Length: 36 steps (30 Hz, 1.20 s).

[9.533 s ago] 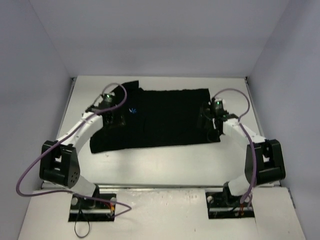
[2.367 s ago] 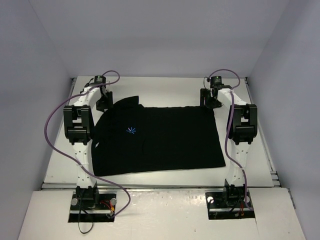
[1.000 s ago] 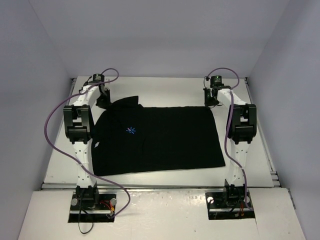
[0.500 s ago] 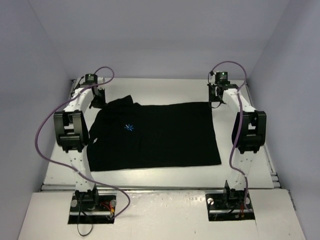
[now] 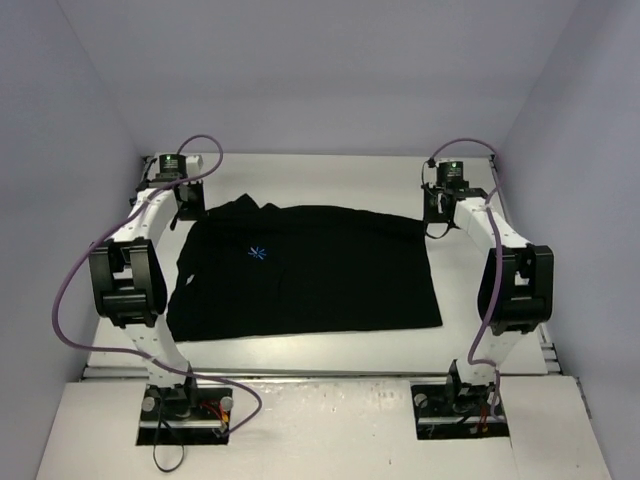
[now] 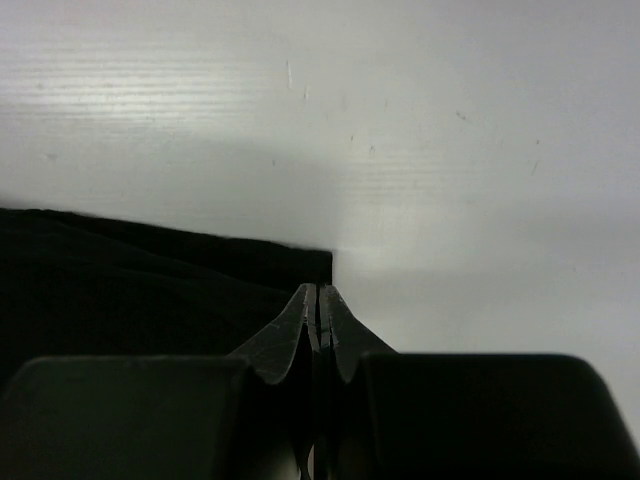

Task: Fold and stack the t-shirts
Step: Fold the other side of the tshirt into a rectangle

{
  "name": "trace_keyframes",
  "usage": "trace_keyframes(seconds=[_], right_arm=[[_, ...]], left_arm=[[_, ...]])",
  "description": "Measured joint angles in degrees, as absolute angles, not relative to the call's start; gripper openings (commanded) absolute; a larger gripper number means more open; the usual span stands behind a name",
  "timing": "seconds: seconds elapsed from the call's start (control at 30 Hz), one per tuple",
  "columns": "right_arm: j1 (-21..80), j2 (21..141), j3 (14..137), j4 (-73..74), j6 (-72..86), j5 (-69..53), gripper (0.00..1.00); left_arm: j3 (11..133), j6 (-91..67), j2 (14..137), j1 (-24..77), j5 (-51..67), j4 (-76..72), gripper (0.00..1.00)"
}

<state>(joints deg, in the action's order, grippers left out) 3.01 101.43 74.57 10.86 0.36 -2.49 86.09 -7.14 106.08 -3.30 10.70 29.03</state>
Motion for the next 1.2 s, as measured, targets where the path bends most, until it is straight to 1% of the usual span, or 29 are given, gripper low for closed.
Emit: trace_keyframes(seconds=[0.27, 0.57, 0.73, 0.77, 0.83, 0.87, 1.03, 1.07, 1.1, 1.17, 1.2], right_arm=[[4.3, 93.4, 63.8, 8.2, 4.0, -1.0, 0.0], [5.0, 89.9, 57.0, 6.5, 7.5, 3.0, 0.0], [4.9, 89.2, 55.8, 5.3, 9.3, 5.4, 0.0], [4.9, 89.3, 55.7, 5.2, 9.7, 5.8, 0.01], [4.9, 89.9, 55.7, 4.7, 10.4, 6.3, 0.07], [4.9, 90.4, 55.7, 4.3, 10.8, 6.6, 0.1], [4.9, 93.3, 55.6, 3.6, 12.0, 6.9, 0.41], [5.1, 93.4, 55.5, 3.6, 12.0, 6.6, 0.46], [5.3, 93.4, 55.4, 3.6, 12.1, 6.4, 0.5], [5.7, 93.1, 55.3, 3.6, 12.4, 5.7, 0.55], [6.0, 92.8, 55.3, 3.6, 12.4, 5.3, 0.56]], left_arm=[[74.0, -6.6, 99.1, -3.4, 9.8, 25.1, 0.0], [64.3, -6.7, 89.7, -3.4, 7.3, 20.1, 0.0], [58.8, -7.3, 84.3, -3.4, 5.9, 16.6, 0.03], [57.9, -7.5, 83.9, -3.4, 5.7, 16.0, 0.07], [55.7, -8.0, 83.7, -3.4, 5.2, 14.7, 0.13], [54.6, -8.3, 83.7, -3.4, 4.9, 14.2, 0.19], [50.7, -9.6, 83.3, -3.5, 3.4, 13.8, 0.43], [50.6, -10.0, 83.0, -3.5, 3.1, 13.7, 0.46], [50.6, -10.4, 82.6, -3.5, 2.9, 13.7, 0.48], [50.6, -11.1, 81.2, -3.5, 2.9, 13.9, 0.51], [50.8, -11.4, 80.3, -3.5, 2.9, 14.2, 0.52]])
